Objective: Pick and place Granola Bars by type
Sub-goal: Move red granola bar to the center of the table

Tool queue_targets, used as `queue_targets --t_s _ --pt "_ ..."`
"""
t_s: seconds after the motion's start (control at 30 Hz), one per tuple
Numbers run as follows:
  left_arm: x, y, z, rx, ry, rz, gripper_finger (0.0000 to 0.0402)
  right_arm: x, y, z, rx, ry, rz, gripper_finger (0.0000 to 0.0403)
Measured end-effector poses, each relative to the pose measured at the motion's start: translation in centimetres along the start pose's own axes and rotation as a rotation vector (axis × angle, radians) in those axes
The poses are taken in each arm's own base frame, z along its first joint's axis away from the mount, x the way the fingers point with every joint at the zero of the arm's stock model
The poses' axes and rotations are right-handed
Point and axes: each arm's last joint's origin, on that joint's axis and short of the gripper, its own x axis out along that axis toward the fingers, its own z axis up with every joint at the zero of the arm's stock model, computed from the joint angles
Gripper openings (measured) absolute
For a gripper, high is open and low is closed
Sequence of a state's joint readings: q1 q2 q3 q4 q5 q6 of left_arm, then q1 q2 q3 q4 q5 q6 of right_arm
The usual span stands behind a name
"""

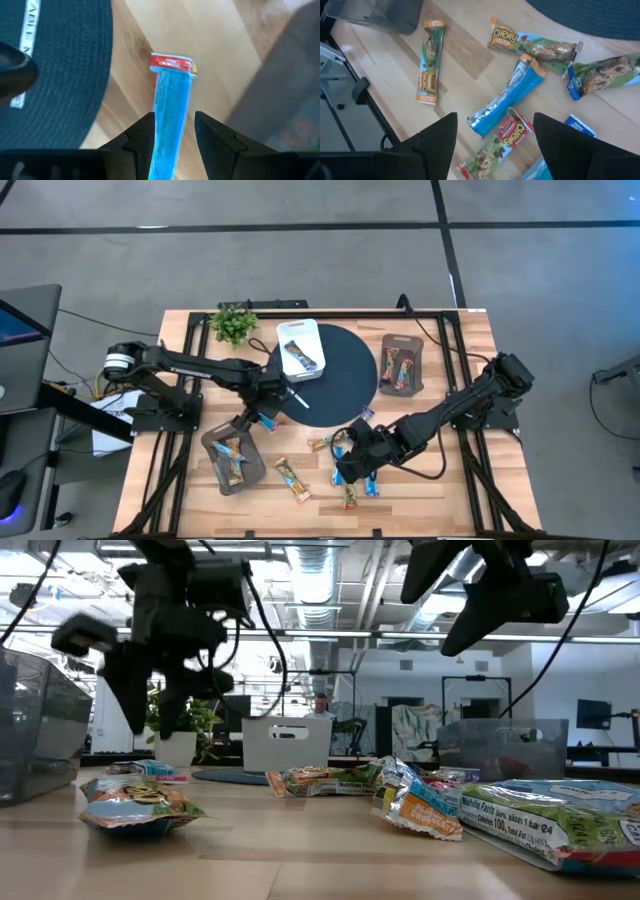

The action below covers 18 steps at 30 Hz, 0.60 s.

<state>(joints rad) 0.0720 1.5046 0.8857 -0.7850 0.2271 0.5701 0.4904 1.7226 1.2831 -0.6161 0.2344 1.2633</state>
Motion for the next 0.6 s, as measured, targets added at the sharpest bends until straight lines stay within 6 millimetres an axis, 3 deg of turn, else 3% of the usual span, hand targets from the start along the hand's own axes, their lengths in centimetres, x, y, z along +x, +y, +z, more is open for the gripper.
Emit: queue_targets --t_s 0.27,0.6 --pt "2.7 0.6 -0.1 -0.028 0.098 -0.064 0.0135 0.0 0.0 0.1 -0.015 -0.005 0.002 0.0255" --pt "3.0 0.8 -0.1 -0.021 0.149 -0.003 0.0135 -0.1 0.1 -0.4 -0.038 0.004 0.0 0.0255"
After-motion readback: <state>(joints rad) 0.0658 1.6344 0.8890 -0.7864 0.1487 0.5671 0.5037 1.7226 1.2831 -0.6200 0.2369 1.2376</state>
